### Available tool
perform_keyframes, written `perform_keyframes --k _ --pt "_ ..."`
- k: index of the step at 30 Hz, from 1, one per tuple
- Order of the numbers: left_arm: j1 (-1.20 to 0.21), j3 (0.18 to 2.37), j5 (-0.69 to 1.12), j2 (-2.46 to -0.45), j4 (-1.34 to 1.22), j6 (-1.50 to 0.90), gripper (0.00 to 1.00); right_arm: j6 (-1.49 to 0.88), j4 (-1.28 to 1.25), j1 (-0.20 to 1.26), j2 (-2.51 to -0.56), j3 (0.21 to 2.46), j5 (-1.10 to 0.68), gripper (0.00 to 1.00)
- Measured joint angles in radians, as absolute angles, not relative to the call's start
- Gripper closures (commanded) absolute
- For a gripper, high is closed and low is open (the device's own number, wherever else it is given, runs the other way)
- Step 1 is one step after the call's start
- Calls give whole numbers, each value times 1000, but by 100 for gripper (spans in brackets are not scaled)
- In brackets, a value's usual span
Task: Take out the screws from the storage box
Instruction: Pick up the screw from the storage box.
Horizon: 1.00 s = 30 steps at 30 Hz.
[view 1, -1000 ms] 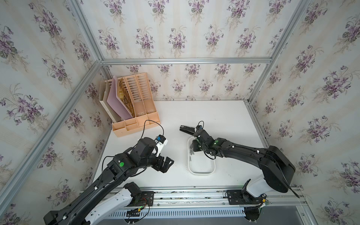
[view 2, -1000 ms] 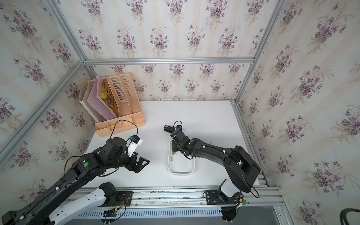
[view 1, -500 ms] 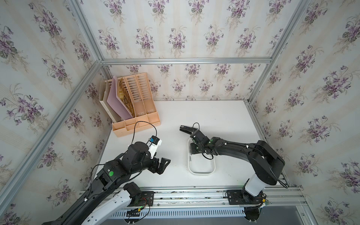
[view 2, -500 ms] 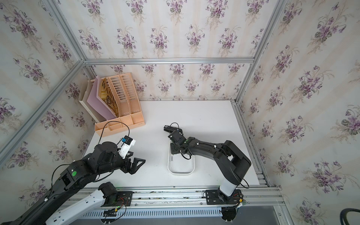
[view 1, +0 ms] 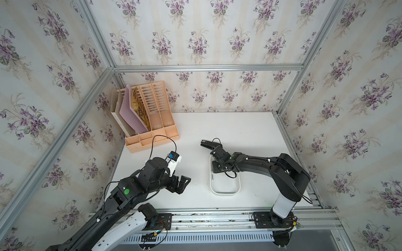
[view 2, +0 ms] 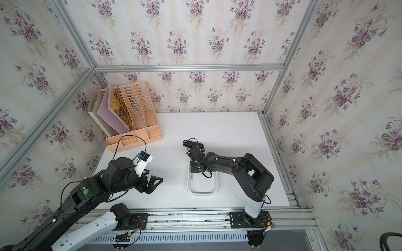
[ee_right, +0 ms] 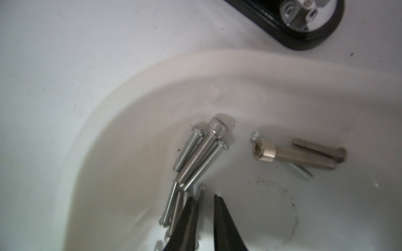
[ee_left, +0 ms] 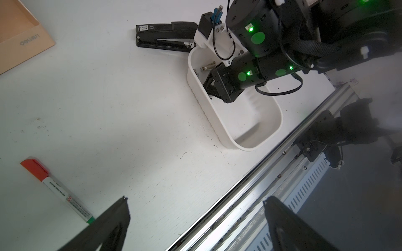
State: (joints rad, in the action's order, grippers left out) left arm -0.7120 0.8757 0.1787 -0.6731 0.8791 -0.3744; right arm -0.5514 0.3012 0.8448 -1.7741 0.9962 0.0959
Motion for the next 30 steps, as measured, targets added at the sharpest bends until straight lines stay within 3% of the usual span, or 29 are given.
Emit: perform_keyframes --k 4,8,16,30 --pt "-712 875 179 -674 879 -375 1 -554 304 845 -1806 1026 115 87" --pt "-712 875 179 -674 879 -375 1 -554 302 845 -1822 1042 128 100" --pt "-712 875 179 -675 879 -375 1 -558 328 845 -1773 1020 120 100" --pt "-714 873 175 -682 879 -377 1 -579 300 844 -1403 875 272 100"
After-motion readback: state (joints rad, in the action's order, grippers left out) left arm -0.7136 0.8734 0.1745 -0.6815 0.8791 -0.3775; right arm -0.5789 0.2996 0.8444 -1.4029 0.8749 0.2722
